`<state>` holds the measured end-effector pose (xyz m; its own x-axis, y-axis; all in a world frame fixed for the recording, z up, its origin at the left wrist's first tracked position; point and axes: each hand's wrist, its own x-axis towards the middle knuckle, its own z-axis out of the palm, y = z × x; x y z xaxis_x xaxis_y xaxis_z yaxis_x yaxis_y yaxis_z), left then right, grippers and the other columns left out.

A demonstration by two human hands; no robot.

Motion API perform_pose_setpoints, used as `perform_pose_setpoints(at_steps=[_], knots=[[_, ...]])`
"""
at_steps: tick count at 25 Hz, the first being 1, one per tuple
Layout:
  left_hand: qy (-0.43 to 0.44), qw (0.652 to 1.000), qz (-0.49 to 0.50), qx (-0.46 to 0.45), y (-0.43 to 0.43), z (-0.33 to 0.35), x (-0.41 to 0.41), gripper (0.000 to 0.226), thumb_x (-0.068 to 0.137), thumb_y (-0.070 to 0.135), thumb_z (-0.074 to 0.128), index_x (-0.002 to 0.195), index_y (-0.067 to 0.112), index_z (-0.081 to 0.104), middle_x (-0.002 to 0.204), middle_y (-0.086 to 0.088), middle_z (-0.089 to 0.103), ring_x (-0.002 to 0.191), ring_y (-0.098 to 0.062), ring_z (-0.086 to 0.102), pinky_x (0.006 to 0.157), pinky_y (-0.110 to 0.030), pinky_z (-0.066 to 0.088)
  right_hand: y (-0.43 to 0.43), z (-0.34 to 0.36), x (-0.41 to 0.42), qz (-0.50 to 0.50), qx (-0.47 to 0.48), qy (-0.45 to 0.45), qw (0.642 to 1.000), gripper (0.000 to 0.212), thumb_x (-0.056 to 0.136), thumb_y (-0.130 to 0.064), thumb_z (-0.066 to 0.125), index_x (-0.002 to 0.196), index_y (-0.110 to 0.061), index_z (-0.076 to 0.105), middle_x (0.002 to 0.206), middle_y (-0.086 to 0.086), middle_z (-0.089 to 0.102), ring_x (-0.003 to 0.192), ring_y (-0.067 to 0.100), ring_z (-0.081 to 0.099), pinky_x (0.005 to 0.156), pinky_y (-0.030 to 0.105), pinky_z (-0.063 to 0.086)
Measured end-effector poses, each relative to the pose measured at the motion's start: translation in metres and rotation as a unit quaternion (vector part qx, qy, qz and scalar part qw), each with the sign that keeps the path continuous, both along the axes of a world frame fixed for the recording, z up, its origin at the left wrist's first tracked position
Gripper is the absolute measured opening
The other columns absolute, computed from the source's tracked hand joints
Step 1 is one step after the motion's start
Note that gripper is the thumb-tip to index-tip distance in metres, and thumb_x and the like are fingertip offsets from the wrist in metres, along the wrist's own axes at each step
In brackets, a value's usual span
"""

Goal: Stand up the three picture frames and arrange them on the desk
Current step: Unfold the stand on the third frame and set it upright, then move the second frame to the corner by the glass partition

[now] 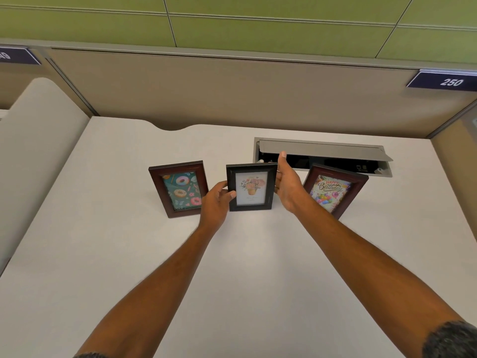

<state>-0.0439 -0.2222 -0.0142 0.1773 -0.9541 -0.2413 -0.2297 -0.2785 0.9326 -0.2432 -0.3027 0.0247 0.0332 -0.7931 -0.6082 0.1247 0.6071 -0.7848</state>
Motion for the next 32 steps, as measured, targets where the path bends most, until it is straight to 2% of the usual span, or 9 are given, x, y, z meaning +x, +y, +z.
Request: perform_pose_setpoints(at_steps=[2, 5, 10, 13, 15, 17, 22, 27, 32], knots=[[0.008, 0.999, 0.034, 0.013, 0.012, 0.002, -0.002, 0.038, 0.105, 0.017, 0.066, 0.143, 0.012, 0.062, 0.121, -0.003, 0.074, 0.112, -0.018, 0.07, 0.089, -0.025, 0.058, 0.011, 0.005, 0.002, -0.002, 0.001, 0.055, 0.998, 0.086, 0.101, -0.078, 0.035, 0.166, -0.022, 0.037, 0.168, 0.004, 0.046, 0.154, 0.028, 0.044, 0.129, 0.05, 0.031], [-0.047, 0.993, 0.105, -0.012, 0.046, -0.005, -0.014, 0.037, 0.107, 0.019, 0.065, 0.142, 0.009, 0.063, 0.122, -0.012, 0.077, 0.112, -0.025, 0.071, 0.098, -0.038, 0.059, 0.045, 0.008, 0.003, 0.009, -0.057, 0.131, 0.99, 0.081, 0.101, -0.079, 0.034, 0.165, -0.031, 0.033, 0.171, -0.001, 0.039, 0.156, 0.028, 0.038, 0.114, 0.043, 0.037], [-0.074, 0.986, 0.147, 0.02, 0.093, -0.015, -0.04, 0.029, 0.111, 0.024, 0.057, 0.135, 0.01, 0.067, 0.106, -0.009, 0.077, 0.101, -0.029, 0.073, 0.1, -0.046, 0.061, 0.088, 0.004, -0.005, 0.026, -0.08, 0.194, 0.977, 0.078, 0.102, -0.076, 0.037, 0.168, -0.035, 0.026, 0.175, -0.002, 0.031, 0.157, 0.029, 0.035, 0.12, 0.052, 0.037], [-0.013, 0.992, 0.118, 0.038, 0.102, -0.014, -0.048, 0.025, 0.112, 0.022, 0.054, 0.118, 0.008, 0.073, 0.103, -0.013, 0.079, 0.098, -0.034, 0.077, 0.089, -0.041, 0.065, 0.106, 0.007, -0.016, 0.02, -0.101, 0.185, 0.977, 0.061, 0.103, -0.072, 0.042, 0.15, -0.036, 0.047, 0.149, -0.014, 0.056, 0.142, 0.022, 0.05, 0.107, 0.04, 0.044], [0.022, 0.994, 0.086, 0.058, 0.101, -0.007, -0.054, 0.025, 0.111, 0.027, 0.057, 0.118, 0.01, 0.073, 0.104, -0.012, 0.079, 0.099, -0.031, 0.078, 0.082, -0.029, 0.063, 0.116, 0.009, -0.024, 0.001, -0.105, 0.186, 0.977, 0.044, 0.103, -0.071, 0.044, 0.132, -0.038, 0.053, 0.118, -0.028, 0.057, 0.124, 0.015, 0.055, 0.097, 0.035, 0.043], [0.042, 0.995, 0.028, 0.085, 0.097, 0.001, -0.061, 0.031, 0.109, 0.036, 0.059, 0.126, 0.013, 0.071, 0.115, -0.009, 0.078, 0.104, -0.026, 0.077, 0.088, -0.028, 0.062, 0.12, 0.011, -0.034, -0.022, -0.098, 0.194, 0.976, 0.039, 0.104, -0.067, 0.046, 0.121, -0.034, 0.055, 0.107, -0.022, 0.058, 0.113, 0.016, 0.058, 0.093, 0.036, 0.046], [0.047, 0.993, -0.053, 0.091, 0.086, 0.02, -0.093, 0.025, 0.108, 0.048, 0.058, 0.118, 0.029, 0.07, 0.125, -0.003, 0.076, 0.115, -0.022, 0.073, 0.11, -0.048, 0.058, 0.134, 0.012, -0.083, -0.099, -0.101, 0.175, 0.974, 0.046, 0.107, -0.056, 0.053, 0.141, -0.026, 0.055, 0.131, -0.004, 0.062, 0.122, 0.02, 0.06, 0.101, 0.038, 0.052], [0.07, 0.991, -0.078, 0.081, 0.067, 0.041, -0.133, 0.032, 0.106, 0.056, 0.056, 0.124, 0.032, 0.066, 0.131, 0.0, 0.072, 0.125, -0.022, 0.067, 0.115, -0.05, 0.053, 0.126, 0.018, -0.148, -0.136, -0.088, 0.196, 0.967, 0.042, 0.107, -0.061, 0.047, 0.119, -0.024, 0.061, 0.12, 0.0, 0.071, 0.108, 0.017, 0.068, 0.084, 0.03, 0.054], [0.061, 0.993, -0.07, 0.072, 0.044, 0.053, -0.172, 0.033, 0.108, 0.059, 0.05, 0.13, 0.035, 0.06, 0.14, 0.003, 0.066, 0.131, -0.018, 0.062, 0.117, -0.047, 0.051, 0.094, 0.015, -0.185, -0.106, -0.059, 0.217, 0.969, 0.06, 0.107, -0.068, 0.033, 0.14, -0.022, 0.054, 0.15, 0.011, 0.06, 0.13, 0.033, 0.061, 0.113, 0.051, 0.048]])
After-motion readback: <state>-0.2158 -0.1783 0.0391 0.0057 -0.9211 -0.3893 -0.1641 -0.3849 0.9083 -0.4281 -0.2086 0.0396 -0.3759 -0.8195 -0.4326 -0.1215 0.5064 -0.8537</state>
